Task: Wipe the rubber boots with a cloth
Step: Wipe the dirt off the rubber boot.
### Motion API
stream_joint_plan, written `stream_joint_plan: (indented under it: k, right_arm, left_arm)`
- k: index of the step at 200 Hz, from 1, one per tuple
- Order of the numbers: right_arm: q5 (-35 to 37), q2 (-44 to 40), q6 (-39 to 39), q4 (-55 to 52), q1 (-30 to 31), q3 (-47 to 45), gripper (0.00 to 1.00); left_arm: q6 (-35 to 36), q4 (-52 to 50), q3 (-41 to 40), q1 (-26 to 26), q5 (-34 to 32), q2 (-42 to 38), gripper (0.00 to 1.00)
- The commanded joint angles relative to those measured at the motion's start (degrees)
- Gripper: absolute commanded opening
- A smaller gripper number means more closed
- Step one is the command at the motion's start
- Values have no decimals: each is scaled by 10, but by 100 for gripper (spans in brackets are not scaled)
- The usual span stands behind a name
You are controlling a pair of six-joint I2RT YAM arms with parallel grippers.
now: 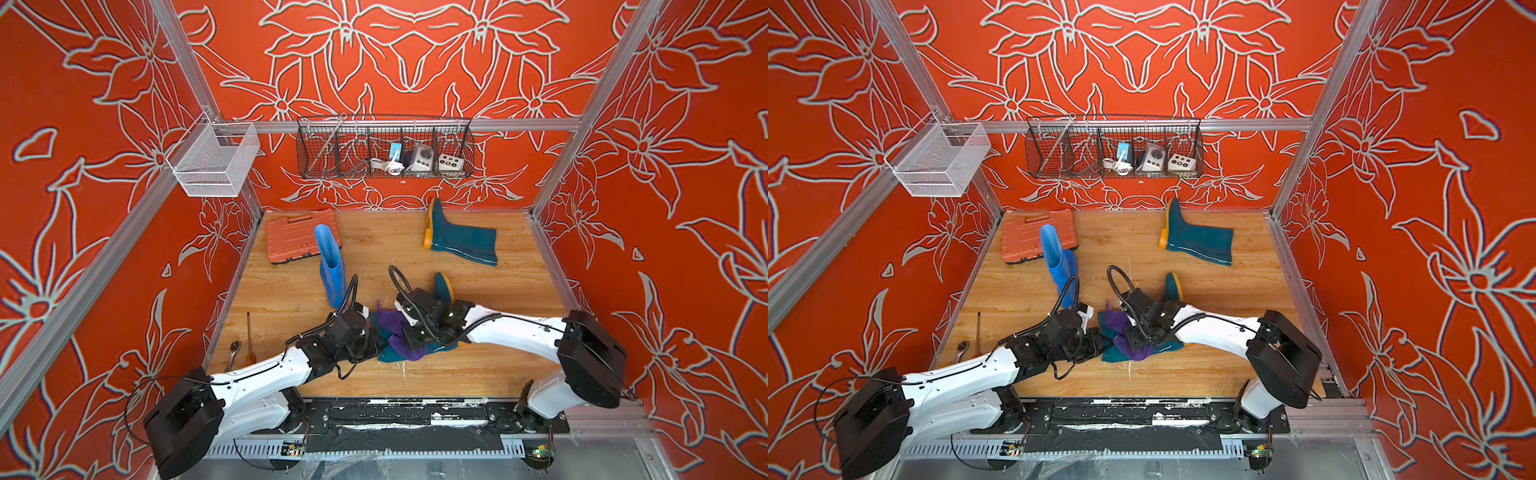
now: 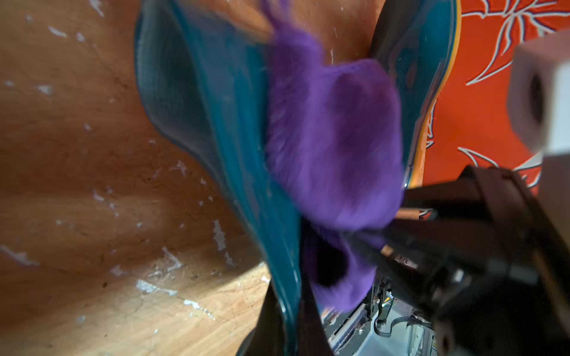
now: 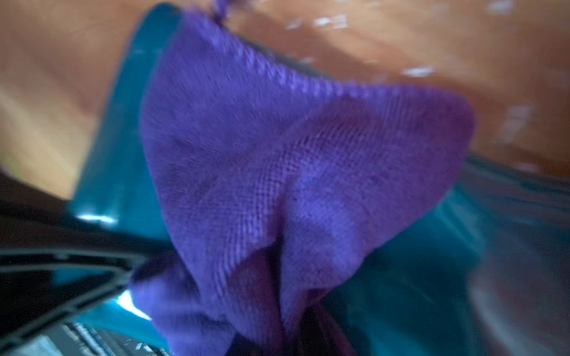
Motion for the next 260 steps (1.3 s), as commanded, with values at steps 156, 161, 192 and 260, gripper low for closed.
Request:
stream_joint_plan:
  k: [156, 161, 192, 260]
  right_arm:
    - [85, -24, 8, -61, 5, 4, 0]
    - [96, -28, -1, -73, -7, -1, 0]
    - [49, -111, -25, -88, -161, -78, 0]
    - [59, -147, 24, -42, -51, -46, 0]
  left_arm:
    - [1, 28, 30, 0, 28, 32, 0]
    - [4, 22, 32, 0, 28, 28, 0]
    - [7, -26, 38, 0, 2, -6, 0]
    - [-22, -21, 71, 0, 12, 35, 0]
